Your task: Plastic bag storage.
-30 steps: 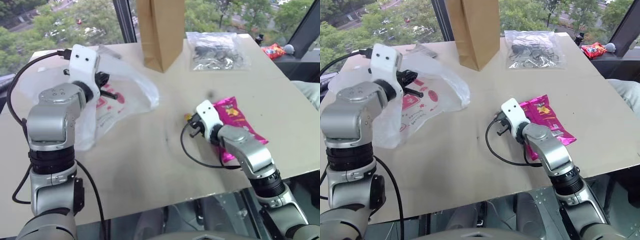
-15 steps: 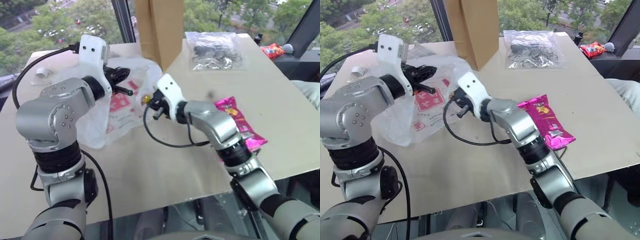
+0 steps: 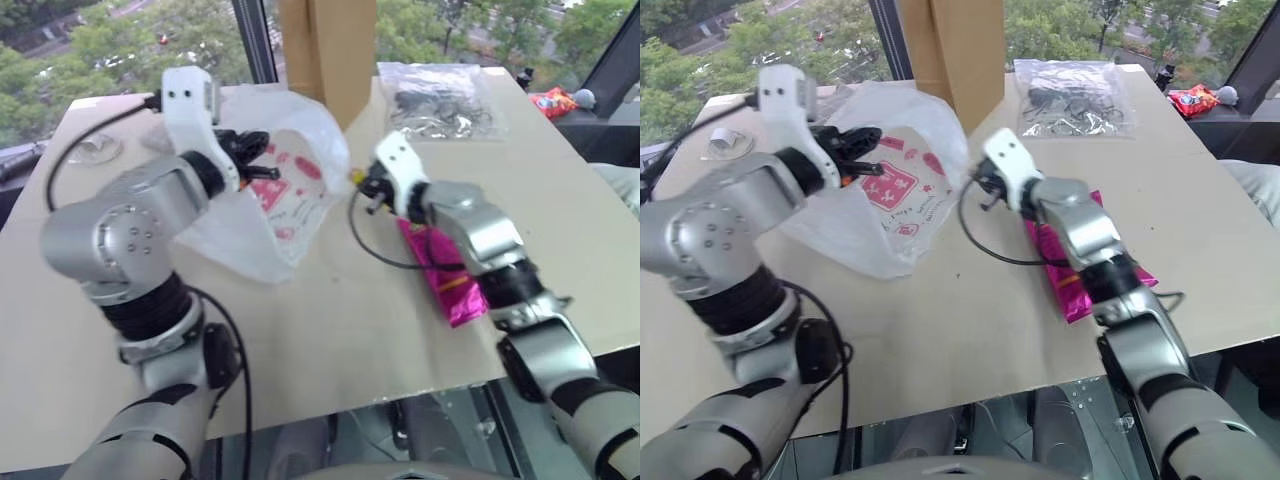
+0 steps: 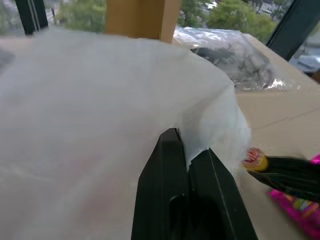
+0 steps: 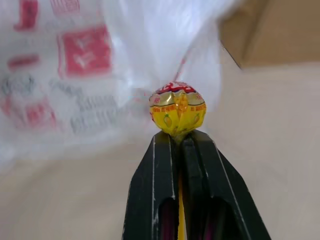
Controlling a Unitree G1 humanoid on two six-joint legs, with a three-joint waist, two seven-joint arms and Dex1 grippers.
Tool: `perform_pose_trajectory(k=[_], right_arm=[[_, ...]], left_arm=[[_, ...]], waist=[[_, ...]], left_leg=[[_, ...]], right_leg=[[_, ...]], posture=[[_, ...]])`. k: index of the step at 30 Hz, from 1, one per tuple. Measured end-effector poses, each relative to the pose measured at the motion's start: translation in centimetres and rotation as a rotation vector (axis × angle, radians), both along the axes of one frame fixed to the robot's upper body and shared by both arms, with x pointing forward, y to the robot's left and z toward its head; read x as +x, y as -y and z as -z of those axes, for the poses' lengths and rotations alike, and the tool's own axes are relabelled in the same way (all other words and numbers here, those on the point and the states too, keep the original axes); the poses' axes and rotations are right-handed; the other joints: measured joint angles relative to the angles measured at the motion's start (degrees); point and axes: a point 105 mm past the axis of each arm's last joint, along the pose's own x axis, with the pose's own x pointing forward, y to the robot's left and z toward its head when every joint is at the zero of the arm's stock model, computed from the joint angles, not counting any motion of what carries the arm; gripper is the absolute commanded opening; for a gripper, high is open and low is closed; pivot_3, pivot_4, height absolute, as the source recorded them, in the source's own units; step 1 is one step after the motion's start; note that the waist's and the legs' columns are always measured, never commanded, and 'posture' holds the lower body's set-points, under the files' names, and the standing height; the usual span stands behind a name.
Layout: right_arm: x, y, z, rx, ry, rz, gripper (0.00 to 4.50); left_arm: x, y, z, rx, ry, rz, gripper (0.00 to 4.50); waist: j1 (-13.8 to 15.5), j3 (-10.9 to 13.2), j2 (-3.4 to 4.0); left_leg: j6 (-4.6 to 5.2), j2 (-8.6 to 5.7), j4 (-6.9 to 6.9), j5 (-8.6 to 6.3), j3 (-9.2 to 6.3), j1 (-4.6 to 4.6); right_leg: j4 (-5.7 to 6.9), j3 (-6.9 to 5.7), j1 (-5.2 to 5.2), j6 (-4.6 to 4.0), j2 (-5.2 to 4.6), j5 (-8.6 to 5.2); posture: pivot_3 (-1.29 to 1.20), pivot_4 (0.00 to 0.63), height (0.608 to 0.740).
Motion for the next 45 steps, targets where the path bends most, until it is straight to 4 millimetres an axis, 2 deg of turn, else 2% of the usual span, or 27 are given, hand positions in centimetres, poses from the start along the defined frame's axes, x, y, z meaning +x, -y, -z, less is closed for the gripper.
perform_pose_trajectory(k=[2,4,7,10,11,17,20,22,23,24,27,29,30,31,32,34,39,40,41,42,45], right_arm=[[-1.1,1.2,0.0,-0.014,-0.025,-0.025,0.03],[-2.9,1.5,-0.8,0.001,-0.036,-0.081,0.03],[-5.0,0.0,-2.4,0.039,-0.018,-0.166,0.03],[-5.4,-1.5,-2.1,0.062,-0.039,-0.183,0.03],[-5.3,-2.2,-1.8,0.069,-0.046,-0.184,0.03],[-1.1,-7.7,-0.7,0.085,-0.032,-0.083,0.03],[1.0,-9.3,-0.8,0.118,-0.015,-0.035,0.03],[1.7,-10.3,-0.8,0.166,-0.021,-0.025,0.03],[2.3,-11.1,-0.4,0.206,-0.038,-0.013,0.74],[2.5,-11.4,-0.1,0.225,-0.045,-0.01,1.01],[2.6,-12.0,0.8,0.271,-0.063,-0.031,2.47],[2.7,-11.9,0.5,0.288,-0.04,-0.034,3.48],[2.7,-11.9,0.3,0.29,-0.027,-0.037,3.63],[2.7,-11.7,0.1,0.292,-0.019,-0.04,4.14],[2.4,-11.3,-0.6,0.312,0.008,-0.061,4.46],[1.6,-10.6,-1.5,0.339,0.036,-0.103,4.46],[-2.0,-6.4,-2.7,0.355,0.067,-0.159,4.46],[-2.4,-6.0,-3.0,0.352,0.077,-0.164,4.46],[-3.7,-4.7,-3.7,0.33,0.103,-0.168,4.46],[-4.1,-4.5,-3.8,0.327,0.108,-0.174,4.46],[-6.8,-1.7,-3.2,0.277,0.089,-0.156,4.46]], left_arm=[[0.3,0.7,0.6,-0.017,-0.024,0.01,0.0],[0.4,1.8,0.9,-0.02,-0.037,0.039,0.0],[0.5,3.1,1.2,-0.023,-0.056,0.092,0.0],[0.4,3.2,1.0,-0.023,-0.05,0.113,0.0],[0.4,3.1,0.9,-0.023,-0.047,0.121,0.0],[-0.5,4.3,0.1,-0.028,-0.059,0.224,0.0],[-1.0,4.4,0.5,-0.033,-0.083,0.233,0.0],[-1.1,4.3,0.8,-0.049,-0.084,0.225,0.0],[-1.0,4.0,1.1,-0.064,-0.09,0.202,0.0],[-1.0,3.9,1.4,-0.072,-0.098,0.188,0.0],[-0.9,3.7,2.0,-0.097,-0.118,0.166,0.0],[-0.8,3.6,2.0,-0.109,-0.119,0.154,0.0],[-0.8,3.6,1.9,-0.117,-0.117,0.151,0.0],[-0.7,3.6,1.9,-0.123,-0.116,0.149,0.0],[-0.6,3.5,1.8,-0.141,-0.118,0.136,0.0],[-0.2,3.3,1.9,-0.162,-0.128,0.12,0.0],[1.0,2.2,2.8,-0.212,-0.17,0.064,0.0],[1.1,2.1,2.9,-0.214,-0.173,0.06,0.0],[1.4,2.2,2.9,-0.215,-0.174,0.061,0.0],[1.4,2.1,2.9,-0.214,-0.173,0.058,0.0],[1.9,2.2,2.5,-0.203,-0.158,0.064,0.0]], waist=[[-0.4,0.0,0.01],[-0.8,0.0,0.01],[-1.0,0.0,0.01],[-0.8,0.0,0.01],[-0.8,0.0,0.01],[-0.7,0.0,0.02],[-0.7,0.0,0.02],[-0.8,0.0,0.02],[-1.0,0.0,0.02],[-1.0,0.0,0.02],[-0.8,0.0,0.03],[-0.8,0.0,0.04],[-0.9,0.0,0.04],[-0.9,0.0,0.04],[-0.8,0.0,0.04],[-0.7,0.0,0.03],[-0.6,0.0,0.03],[-0.6,0.0,0.03],[-0.6,0.0,0.03],[-0.6,0.0,0.03],[-0.3,0.0,0.02]], left_leg=[[0.0,-0.02,-0.01,0.0,0.05,-0.03],[0.0,0.04,-0.05,0.0,0.07,0.0],[0.0,0.13,-0.1,-0.01,0.18,0.2],[0.0,0.12,-0.06,0.0,0.15,0.24],[-0.01,0.11,-0.03,0.01,0.15,0.24],[-0.15,0.05,-0.02,0.1,0.07,0.24],[-0.15,0.01,-0.04,0.1,0.01,0.18],[-0.16,0.05,-0.08,0.1,0.0,0.17],[-0.17,0.04,-0.16,0.1,0.09,0.23],[-0.21,0.05,-0.25,0.12,0.04,0.23],[-0.26,0.16,-0.4,0.16,-0.04,0.18],[-0.26,0.16,-0.4,0.15,-0.03,0.14],[-0.26,0.16,-0.4,0.15,-0.02,0.15],[-0.26,0.16,-0.42,0.15,-0.02,0.15],[-0.26,0.16,-0.43,0.15,-0.08,0.12],[-0.26,0.19,-0.48,0.16,-0.11,0.11],[-0.25,0.13,-0.46,0.16,-0.13,0.06],[-0.25,0.13,-0.46,0.16,-0.11,0.08],[-0.26,0.13,-0.46,0.16,-0.11,0.09],[-0.26,0.13,-0.47,0.16,-0.12,0.1],[-0.26,0.07,-0.47,0.16,-0.11,0.13]], right_leg=[[0.01,0.04,-0.05,0.0,0.02,0.0],[0.01,0.06,-0.06,0.0,0.06,0.0],[0.18,0.2,-0.04,-0.01,0.16,0.0],[0.3,0.2,0.0,-0.01,0.14,0.0],[0.33,0.2,0.0,-0.01,0.11,0.01],[0.35,0.16,-0.01,-0.1,0.12,0.07],[0.23,0.14,-0.01,-0.1,0.06,0.07],[0.16,0.12,-0.01,-0.1,0.06,0.07],[0.15,0.19,-0.02,-0.1,0.09,0.07],[0.11,0.16,-0.03,-0.11,0.1,0.06],[0.04,0.09,-0.08,-0.13,0.15,0.06],[0.02,0.1,-0.08,-0.12,0.12,0.06],[0.03,0.11,-0.08,-0.12,0.11,0.06],[0.02,0.11,-0.08,-0.11,0.11,0.06],[-0.02,0.05,-0.08,-0.12,0.11,0.06],[0.0,0.01,-0.07,-0.12,0.12,0.06],[0.02,-0.02,-0.08,-0.11,0.08,0.06],[0.01,-0.02,-0.08,-0.11,0.08,0.06],[-0.11,-0.03,-0.1,-0.11,0.11,0.05],[-0.11,-0.03,-0.1,-0.11,0.11,0.05],[-0.1,-0.04,-0.05,-0.12,0.12,0.05]], posture=[[0.0,0.15,0.74],[0.0,0.15,0.74],[0.0,0.15,0.74],[0.0,0.15,0.74],[0.0,0.15,0.74],[0.0,0.15,0.74],[0.0,0.15,0.74],[0.0,0.15,0.74],[0.0,0.15,0.74],[0.0,0.15,0.74],[0.0,0.15,0.74],[0.0,0.15,0.74],[0.0,0.15,0.74],[0.0,0.15,0.74],[0.0,0.15,0.74],[0.0,0.15,0.74],[0.0,0.15,0.74],[0.0,0.15,0.74],[0.0,0.15,0.74],[0.0,0.15,0.74],[0.0,0.15,0.74]])
